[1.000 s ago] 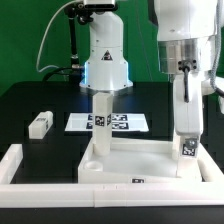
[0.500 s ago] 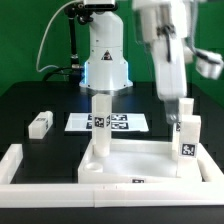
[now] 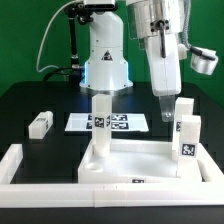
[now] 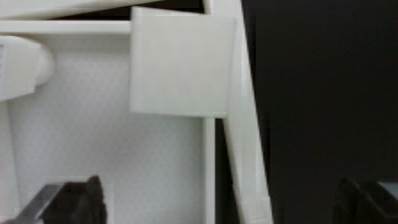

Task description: Assemble desk

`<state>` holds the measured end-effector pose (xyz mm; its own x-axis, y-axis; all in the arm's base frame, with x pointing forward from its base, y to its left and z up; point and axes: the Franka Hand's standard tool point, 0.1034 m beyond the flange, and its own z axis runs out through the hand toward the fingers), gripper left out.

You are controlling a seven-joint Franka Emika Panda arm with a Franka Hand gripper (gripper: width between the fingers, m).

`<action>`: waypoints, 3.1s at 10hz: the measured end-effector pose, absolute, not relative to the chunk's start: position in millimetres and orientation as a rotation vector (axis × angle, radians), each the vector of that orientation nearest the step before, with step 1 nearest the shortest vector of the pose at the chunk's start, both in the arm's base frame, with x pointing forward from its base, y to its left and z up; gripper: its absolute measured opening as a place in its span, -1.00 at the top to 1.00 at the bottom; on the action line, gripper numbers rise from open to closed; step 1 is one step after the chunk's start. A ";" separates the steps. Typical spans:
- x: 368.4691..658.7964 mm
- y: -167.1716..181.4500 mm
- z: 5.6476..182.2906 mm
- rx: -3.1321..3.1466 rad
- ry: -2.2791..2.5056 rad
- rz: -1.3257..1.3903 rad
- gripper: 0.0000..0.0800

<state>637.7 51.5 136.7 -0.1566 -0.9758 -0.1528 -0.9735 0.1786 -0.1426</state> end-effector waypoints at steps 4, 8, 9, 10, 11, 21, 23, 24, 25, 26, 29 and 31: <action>627.0 3.3 153.5 -2.121 1.999 -0.100 -0.62; 621.7 -42.3 178.4 -2.443 1.585 -0.178 -0.62; 621.4 -42.3 177.7 -2.483 1.529 -0.185 -0.62; 621.3 -42.9 177.5 -2.556 1.414 -0.200 -0.62; 620.6 -44.5 176.3 -2.612 1.321 -0.210 -0.62; 548.8 -155.6 114.5 -2.989 0.549 -0.222 -0.62; 536.9 -167.3 89.2 -3.083 0.270 -0.176 -0.62; 527.1 -179.9 86.6 -3.066 0.203 -0.055 -0.62; 521.2 -192.0 85.3 -3.052 0.246 -0.005 -0.62; 517.5 -185.7 84.6 -3.035 0.256 0.132 -0.62; 505.0 -182.5 79.1 -2.916 0.274 0.583 -0.62; 494.7 -191.6 72.8 -2.802 0.247 0.903 -0.62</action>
Offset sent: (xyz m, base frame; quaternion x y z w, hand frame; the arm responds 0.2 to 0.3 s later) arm -0.0340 -0.0626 0.0318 0.0232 -0.0364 -0.0804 0.9958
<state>494.7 -191.6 72.8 0.8010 -0.1004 -0.5902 -0.2146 -0.9685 -0.1264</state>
